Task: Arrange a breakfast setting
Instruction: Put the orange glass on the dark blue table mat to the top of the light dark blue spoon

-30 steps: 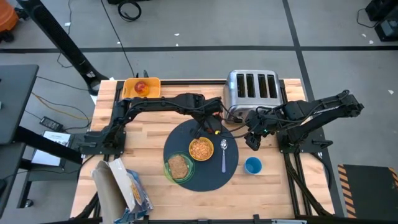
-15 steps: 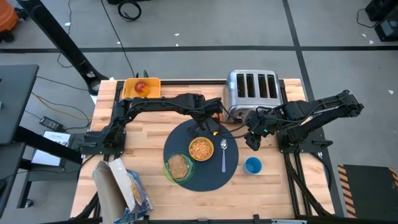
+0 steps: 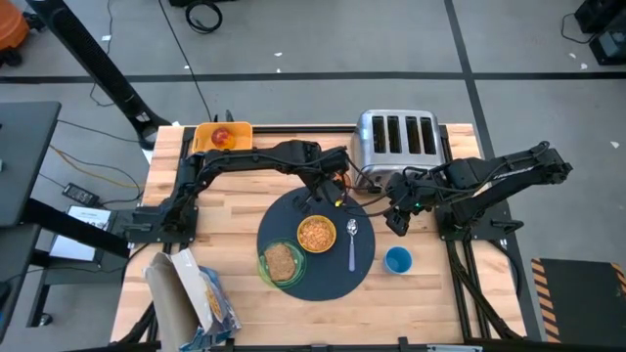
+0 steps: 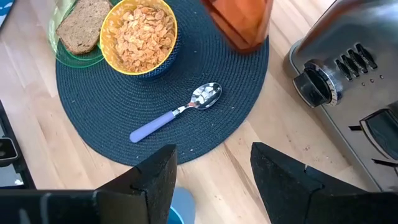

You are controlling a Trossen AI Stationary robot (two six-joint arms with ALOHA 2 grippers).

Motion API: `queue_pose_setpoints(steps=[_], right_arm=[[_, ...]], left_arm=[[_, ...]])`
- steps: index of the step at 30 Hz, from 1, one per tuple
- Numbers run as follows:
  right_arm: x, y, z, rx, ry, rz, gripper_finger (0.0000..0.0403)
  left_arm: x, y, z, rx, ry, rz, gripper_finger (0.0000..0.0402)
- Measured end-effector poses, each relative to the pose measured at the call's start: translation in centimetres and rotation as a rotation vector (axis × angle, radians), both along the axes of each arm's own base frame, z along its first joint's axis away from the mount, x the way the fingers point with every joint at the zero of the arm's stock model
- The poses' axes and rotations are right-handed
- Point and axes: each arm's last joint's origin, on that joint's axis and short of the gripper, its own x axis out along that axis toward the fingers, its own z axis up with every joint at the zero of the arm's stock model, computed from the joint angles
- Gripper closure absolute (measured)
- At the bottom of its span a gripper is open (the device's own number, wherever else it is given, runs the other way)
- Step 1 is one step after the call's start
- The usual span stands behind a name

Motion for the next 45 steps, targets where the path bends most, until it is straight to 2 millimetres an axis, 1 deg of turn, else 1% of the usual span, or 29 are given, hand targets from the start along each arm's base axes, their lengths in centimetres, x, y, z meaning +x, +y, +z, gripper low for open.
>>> queue_pose_setpoints(steps=[3,10,13,23,29,40,45], right_arm=[[0.1,0.0,0.0,-0.002,-0.009,-0.004,0.0192],[0.1,-0.3,0.0,-0.002,-0.011,-0.018,0.0192],[0.2,-0.3,0.1,-0.002,-0.014,-0.016,0.0192],[0.2,-0.2,0.1,-0.002,-0.014,-0.016,0.0192],[0.2,-0.3,0.1,-0.002,-0.014,-0.016,0.0192],[0.2,-0.2,0.1,-0.004,-0.014,-0.013,0.0192],[0.2,-0.2,0.1,-0.003,-0.014,-0.013,0.0192]], left_arm=[[-0.2,0.5,0.0,-0.013,0.009,0.022,0.0384],[-0.2,0.8,-0.3,-0.043,0.015,0.036,0.0384],[-0.2,0.9,-0.2,-0.094,0.003,0.037,0.0384],[0.1,1.4,-1.1,-0.077,0.015,0.058,0.0384],[0.2,1.5,-1.1,-0.082,0.013,0.066,0.0382],[0.2,1.7,-1.0,-0.087,0.001,0.086,0.0350],[0.3,1.7,-1.0,-0.095,-0.007,0.109,0.0327]])
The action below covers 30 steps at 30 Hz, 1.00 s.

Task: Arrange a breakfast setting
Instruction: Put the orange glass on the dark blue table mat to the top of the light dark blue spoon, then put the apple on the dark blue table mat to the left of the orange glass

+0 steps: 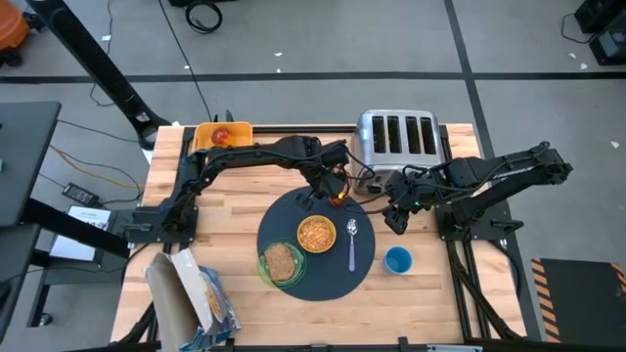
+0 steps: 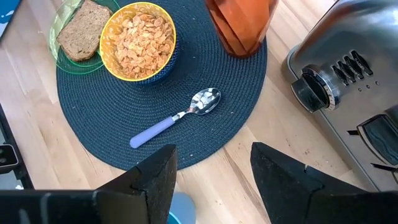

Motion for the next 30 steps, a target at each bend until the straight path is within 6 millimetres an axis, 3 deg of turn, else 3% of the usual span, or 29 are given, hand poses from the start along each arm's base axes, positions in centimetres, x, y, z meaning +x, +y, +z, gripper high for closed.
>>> queue_pose_setpoints(steps=[12,16,23,30], right_arm=[[0.0,0.0,0.0,0.003,-0.001,-0.005,0.0192],[0.0,0.0,0.0,0.004,-0.003,-0.006,0.0192],[0.4,0.0,0.2,-0.029,-0.048,-0.021,0.0192],[0.7,-0.2,0.5,-0.120,-0.097,-0.031,0.0192]], left_arm=[[-0.6,0.0,1.4,0.027,-0.028,0.019,0.0244],[-1.3,-0.6,3.2,0.025,-0.038,0.037,0.0237],[-5.0,-1.1,8.5,-0.030,-0.065,0.158,0.0237],[-10.0,0.1,12.3,-0.144,-0.028,0.448,0.0237]])
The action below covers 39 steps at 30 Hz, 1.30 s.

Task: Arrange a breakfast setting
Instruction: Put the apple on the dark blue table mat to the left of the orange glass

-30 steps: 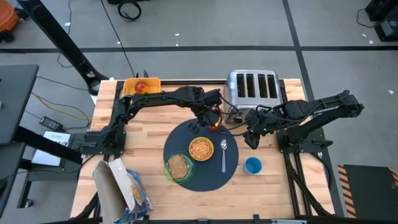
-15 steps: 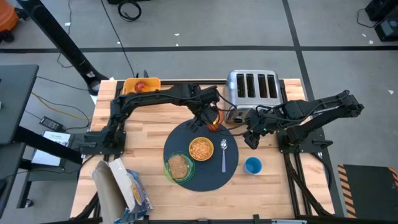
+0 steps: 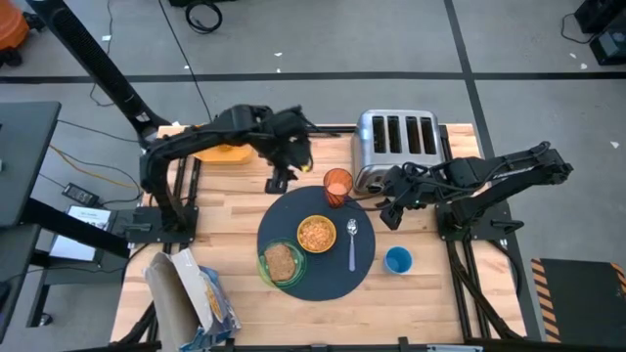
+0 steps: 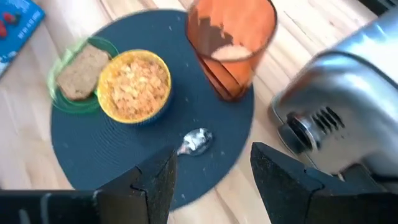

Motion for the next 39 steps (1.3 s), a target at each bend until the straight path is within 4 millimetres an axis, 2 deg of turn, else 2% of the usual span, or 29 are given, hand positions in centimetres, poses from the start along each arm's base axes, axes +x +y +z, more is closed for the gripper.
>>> queue_pose_setpoints(steps=[8,14,18,24,30,34,39], right_arm=[[0.9,0.2,0.7,0.016,-0.119,0.015,0.0192],[1.4,0.4,1.6,0.052,-0.225,0.040,0.0192],[1.0,0.3,2.3,0.055,-0.282,0.049,0.0192],[0.4,0.1,3.0,0.044,-0.321,0.036,0.0192],[0.2,0.1,3.1,0.049,-0.326,0.041,0.0192],[0.2,0.1,3.1,0.057,-0.324,0.048,0.0192],[0.2,0.2,3.1,0.067,-0.326,0.057,0.0192]], left_arm=[[-3.9,2.5,0.7,-0.062,0.158,0.303,0.0237],[-5.1,4.3,0.6,-0.113,0.203,0.544,0.0237],[-5.3,4.8,0.6,-0.074,0.195,0.717,0.0240],[-5.2,4.3,0.7,0.061,0.158,0.950,0.0255],[-4.6,2.9,0.7,0.206,0.084,1.095,0.0260],[-4.8,2.0,-0.5,0.288,0.068,1.178,0.0260],[-6.4,0.7,-2.5,0.289,0.003,1.259,0.0260]])
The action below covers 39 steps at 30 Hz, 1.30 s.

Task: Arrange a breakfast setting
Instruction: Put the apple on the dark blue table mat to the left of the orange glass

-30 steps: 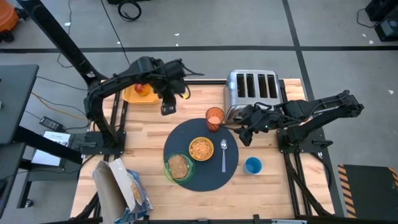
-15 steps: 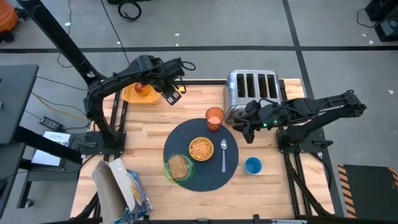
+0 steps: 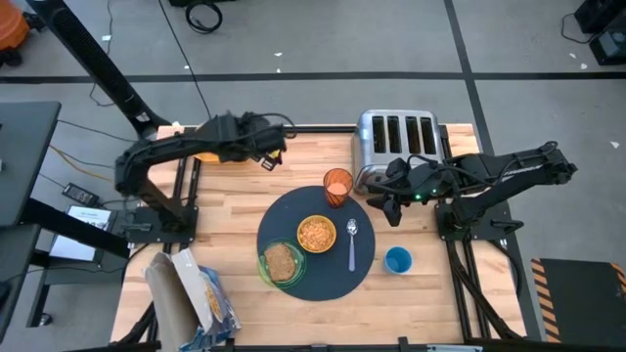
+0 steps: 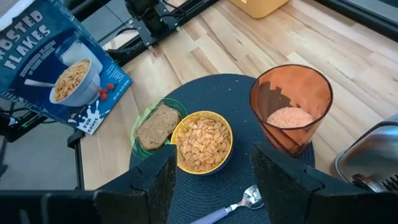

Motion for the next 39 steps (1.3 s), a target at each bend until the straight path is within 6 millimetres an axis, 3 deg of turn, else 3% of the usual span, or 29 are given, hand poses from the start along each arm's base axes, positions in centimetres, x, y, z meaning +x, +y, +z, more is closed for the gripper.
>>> queue_pose_setpoints(steps=[5,11,16,19,25,32,39], right_arm=[[0.0,0.1,0.0,0.011,-0.002,0.013,0.0192],[0.1,0.1,0.0,0.031,-0.003,0.034,0.0192],[0.1,0.1,0.1,0.021,-0.013,0.008,0.0192],[0.1,0.0,0.1,0.018,-0.015,0.002,0.0190],[0.2,-0.5,0.1,0.005,-0.003,0.039,0.0165],[0.0,-1.6,0.6,-0.091,-0.022,0.129,0.0113],[-2.6,-2.0,1.5,-0.309,-0.044,0.197,0.0092]], left_arm=[[-2.4,-0.7,-2.4,0.065,-0.131,0.119,0.0260],[-4.5,-1.0,-7.1,0.115,-0.227,0.325,0.0249],[-5.0,-1.4,-11.3,0.185,-0.293,0.423,0.0246],[-5.2,-1.5,-12.8,0.167,-0.310,0.438,0.0241],[-5.4,-1.6,-13.4,0.127,-0.292,0.439,0.0183],[-6.4,-2.2,-14.0,0.319,-0.347,0.465,0.0099],[-9.5,-3.6,-15.4,0.504,-0.529,0.494,0.0088]])
